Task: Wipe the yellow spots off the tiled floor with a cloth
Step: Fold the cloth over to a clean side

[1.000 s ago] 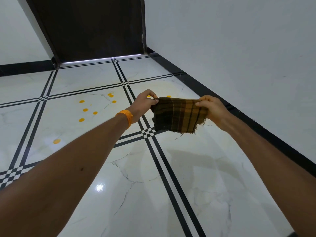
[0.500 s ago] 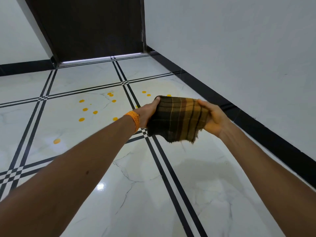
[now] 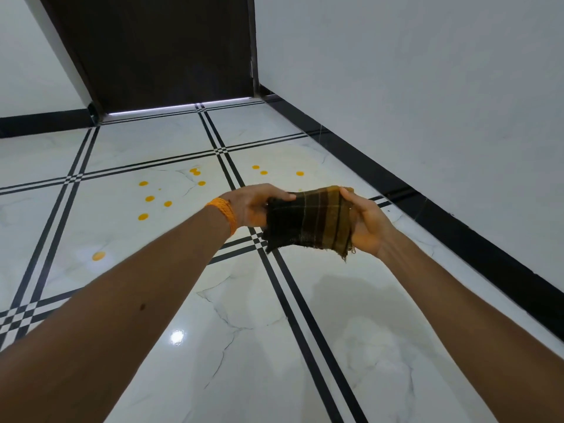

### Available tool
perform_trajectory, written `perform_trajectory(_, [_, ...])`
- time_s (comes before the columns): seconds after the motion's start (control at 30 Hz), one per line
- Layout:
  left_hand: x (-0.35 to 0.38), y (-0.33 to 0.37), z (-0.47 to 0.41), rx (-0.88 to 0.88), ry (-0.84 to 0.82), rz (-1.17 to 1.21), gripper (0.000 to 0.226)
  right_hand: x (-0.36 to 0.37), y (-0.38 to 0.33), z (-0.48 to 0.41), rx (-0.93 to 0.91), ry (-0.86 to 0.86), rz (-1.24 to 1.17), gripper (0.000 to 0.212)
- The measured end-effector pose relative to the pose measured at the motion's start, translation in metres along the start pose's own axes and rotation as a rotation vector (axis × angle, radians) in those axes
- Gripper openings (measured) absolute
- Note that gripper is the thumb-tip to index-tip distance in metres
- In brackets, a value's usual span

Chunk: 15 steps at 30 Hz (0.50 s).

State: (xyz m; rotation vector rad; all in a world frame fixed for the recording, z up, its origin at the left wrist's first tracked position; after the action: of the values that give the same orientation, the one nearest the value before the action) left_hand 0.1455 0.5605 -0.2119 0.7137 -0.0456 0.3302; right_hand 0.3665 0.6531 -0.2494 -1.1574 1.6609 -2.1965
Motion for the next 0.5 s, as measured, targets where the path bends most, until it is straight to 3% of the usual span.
perform_trajectory(0.1, [0.002, -0.004, 0.001, 0.023, -0.025, -0.085, 0.051, -0.006, 0.004, -0.003, -0.04, 0.027, 0.01, 0.021])
perform_trajectory(0.27, [-0.002, -0.001, -0.01, 0.178, 0.158, 0.111, 0.082, -0.004, 0.004, -0.007, -0.109, 0.182, 0.168, 0.038])
perform_trajectory(0.33, [-0.002, -0.002, -0.014, 0.239, 0.236, 0.126, 0.067, -0.002, 0.003, -0.009, -0.128, 0.235, 0.249, 0.043])
perform_trajectory(0.43, [-0.001, -0.003, -0.017, 0.304, 0.347, 0.083, 0.031, -0.001, 0.002, -0.011, -0.159, 0.293, 0.34, 0.069])
perform_trajectory(0.5, [0.0, -0.002, -0.015, 0.317, 0.309, 0.07, 0.024, -0.001, 0.001, -0.012, -0.203, 0.277, 0.298, 0.083])
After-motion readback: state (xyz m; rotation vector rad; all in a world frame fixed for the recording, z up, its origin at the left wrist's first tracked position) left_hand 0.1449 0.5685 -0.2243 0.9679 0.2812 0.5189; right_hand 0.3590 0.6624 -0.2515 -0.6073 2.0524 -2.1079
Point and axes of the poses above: each hand's wrist, its own z-axis away from the middle knuckle, its own x-axis out of the palm, y = z × x, the point moved 1 cm from there along -z, towards the middle knuckle, and after that the axes turned 13 degrees about -x, right-handed, at the moved point
